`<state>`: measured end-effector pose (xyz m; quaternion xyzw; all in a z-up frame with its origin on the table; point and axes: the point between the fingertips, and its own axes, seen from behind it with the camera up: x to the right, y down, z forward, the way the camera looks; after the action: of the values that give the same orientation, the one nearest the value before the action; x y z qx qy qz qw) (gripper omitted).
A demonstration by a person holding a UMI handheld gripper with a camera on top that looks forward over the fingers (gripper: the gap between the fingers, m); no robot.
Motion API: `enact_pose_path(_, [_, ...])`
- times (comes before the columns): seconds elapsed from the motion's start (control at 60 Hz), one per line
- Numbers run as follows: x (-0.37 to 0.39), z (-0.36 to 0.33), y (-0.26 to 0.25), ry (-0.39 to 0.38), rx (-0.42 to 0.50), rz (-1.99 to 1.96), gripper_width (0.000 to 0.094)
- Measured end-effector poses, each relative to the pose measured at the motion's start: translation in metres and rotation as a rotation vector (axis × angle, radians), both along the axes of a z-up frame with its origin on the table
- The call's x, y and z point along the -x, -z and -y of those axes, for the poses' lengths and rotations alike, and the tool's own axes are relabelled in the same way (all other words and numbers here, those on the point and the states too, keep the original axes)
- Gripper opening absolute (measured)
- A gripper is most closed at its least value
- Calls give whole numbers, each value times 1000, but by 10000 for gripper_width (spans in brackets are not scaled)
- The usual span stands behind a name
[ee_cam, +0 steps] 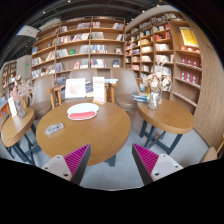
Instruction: Arrange mouse
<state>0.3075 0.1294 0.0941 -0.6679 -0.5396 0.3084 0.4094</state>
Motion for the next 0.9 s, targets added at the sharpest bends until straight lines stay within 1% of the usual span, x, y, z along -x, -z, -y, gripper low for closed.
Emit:
enact_pose_path(0.1, [6, 9, 1, -6, -21, 11, 855])
enact_pose_path(0.2, [17, 26, 7, -29, -10, 11, 855])
enact_pose_path(0.3, [25, 40, 16, -52, -25, 27, 856])
enact_pose_path(0.45, [40, 98, 31, -107, 6, 50, 856])
enact_pose_path(0.617, [54, 163, 44, -171, 2, 71, 855])
enact_pose_path(0.9, [87, 272, 72, -251, 60, 96, 854])
